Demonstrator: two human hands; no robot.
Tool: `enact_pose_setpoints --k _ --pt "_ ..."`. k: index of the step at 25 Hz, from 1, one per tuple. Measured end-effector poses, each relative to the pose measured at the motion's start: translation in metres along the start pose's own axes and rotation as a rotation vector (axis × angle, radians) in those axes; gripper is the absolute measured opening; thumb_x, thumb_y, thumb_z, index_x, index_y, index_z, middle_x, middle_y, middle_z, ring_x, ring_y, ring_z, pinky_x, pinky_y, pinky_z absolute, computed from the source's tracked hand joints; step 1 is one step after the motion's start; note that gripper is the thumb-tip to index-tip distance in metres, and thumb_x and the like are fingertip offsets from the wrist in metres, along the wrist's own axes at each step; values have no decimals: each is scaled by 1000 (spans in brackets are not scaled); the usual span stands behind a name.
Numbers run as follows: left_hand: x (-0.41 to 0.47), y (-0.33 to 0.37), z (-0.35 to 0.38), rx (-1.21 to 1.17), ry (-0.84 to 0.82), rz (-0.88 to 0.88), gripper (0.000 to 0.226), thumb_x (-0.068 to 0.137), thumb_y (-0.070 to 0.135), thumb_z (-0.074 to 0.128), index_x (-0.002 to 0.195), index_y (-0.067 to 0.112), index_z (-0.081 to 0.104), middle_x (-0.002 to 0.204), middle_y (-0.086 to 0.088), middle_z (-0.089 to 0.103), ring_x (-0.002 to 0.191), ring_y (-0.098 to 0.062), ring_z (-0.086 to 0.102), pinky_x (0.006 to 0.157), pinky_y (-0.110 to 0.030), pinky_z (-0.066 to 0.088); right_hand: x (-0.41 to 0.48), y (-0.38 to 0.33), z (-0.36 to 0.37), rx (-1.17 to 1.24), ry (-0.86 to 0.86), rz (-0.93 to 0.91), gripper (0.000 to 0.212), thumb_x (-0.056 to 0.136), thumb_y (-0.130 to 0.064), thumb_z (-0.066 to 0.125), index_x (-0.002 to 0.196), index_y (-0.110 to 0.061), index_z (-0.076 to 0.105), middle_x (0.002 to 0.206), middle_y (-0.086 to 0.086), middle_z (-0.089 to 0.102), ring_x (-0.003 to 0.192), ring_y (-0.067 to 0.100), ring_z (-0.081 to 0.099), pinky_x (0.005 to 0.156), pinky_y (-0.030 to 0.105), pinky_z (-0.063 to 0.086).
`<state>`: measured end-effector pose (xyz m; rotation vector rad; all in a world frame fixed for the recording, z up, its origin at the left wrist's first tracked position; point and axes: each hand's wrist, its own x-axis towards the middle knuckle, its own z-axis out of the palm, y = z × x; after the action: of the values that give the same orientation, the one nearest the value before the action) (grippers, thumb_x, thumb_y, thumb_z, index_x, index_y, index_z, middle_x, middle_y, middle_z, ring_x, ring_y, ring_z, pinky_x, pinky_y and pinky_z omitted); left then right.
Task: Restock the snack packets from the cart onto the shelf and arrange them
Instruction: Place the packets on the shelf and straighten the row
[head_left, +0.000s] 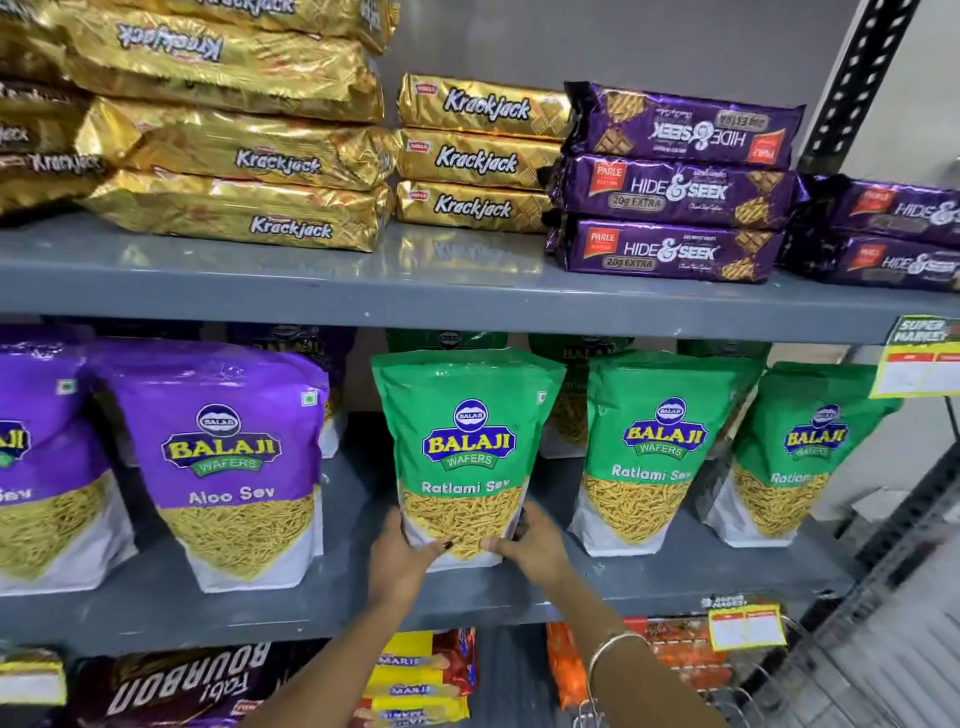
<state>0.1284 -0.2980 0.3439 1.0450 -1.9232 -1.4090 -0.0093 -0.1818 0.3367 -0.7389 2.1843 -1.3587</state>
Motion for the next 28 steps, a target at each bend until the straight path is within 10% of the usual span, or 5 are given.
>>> enact_pose_setpoints --k 5,10,13,16,28 --pt "-36 -8 -41 271 274 189 64 69 18 78 120 0 44 122 -20 48 117 -34 44 98 -46 41 -78 -52 18 -115 335 -142 50 67 -36 75 97 -23 38 91 -8 51 81 9 53 67 27 45" --pt "-34 -45 -131 254 582 53 77 62 14 83 121 -1 35 122 -31 42 117 -47 39 97 -59 40 -69 -82 108 -355 -87 -255 53 74 -38 68 116 -20 41 104 -4 53 95 16 55 77 29 43" --pt "-11 -37 -176 38 489 -100 86 61 3 82 133 -3 34 136 -27 42 128 -39 40 99 -46 38 -46 -98 160 -234 -180 -184 76 68 -30 75 130 -8 37 129 7 54 118 23 52 96 33 43" --pt "6 -35 -190 44 296 -119 74 64 0 80 128 -1 43 130 -20 56 119 -34 53 81 -33 39 -35 -104 189 -137 -178 -113 63 68 -18 77 119 -4 43 117 6 60 108 20 57 71 24 37" --pt "24 -57 -188 55 276 -76 68 60 15 84 117 8 47 120 -15 61 112 -32 57 86 -41 48 -26 -102 206 25 -56 -84 43 65 -13 78 100 -18 52 97 3 67 98 24 65 85 39 51"
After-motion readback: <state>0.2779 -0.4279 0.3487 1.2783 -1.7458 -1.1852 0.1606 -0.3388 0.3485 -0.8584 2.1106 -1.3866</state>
